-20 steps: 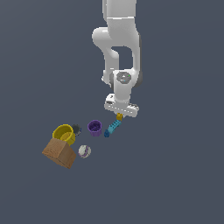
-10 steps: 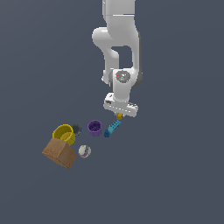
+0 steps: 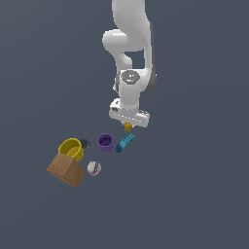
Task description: Pick up a designated object from a clutter of objects.
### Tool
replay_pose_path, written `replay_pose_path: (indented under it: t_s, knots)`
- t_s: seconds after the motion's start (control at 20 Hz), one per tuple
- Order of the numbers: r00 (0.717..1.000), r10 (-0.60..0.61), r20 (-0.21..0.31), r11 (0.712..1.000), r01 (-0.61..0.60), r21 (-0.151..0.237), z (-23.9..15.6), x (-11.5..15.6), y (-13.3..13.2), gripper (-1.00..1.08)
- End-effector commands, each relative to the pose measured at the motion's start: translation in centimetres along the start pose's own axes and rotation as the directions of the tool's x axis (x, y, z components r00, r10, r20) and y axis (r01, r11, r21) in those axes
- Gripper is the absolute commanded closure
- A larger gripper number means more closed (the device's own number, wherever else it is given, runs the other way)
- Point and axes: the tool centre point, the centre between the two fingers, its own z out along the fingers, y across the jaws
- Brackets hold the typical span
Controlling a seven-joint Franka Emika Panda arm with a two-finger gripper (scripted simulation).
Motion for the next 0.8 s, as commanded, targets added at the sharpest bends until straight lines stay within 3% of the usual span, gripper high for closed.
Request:
replay_pose_path:
  t_s: [0.0,0.75]
  knots:
    - [1.000,0.000,0.000,1.000,0.000,0.001,-1.7,0.9,0.8,1.08]
    - [1.000,0.000,0.000,1.000,0.000,0.003,-13.9,7.5,6.5,1.08]
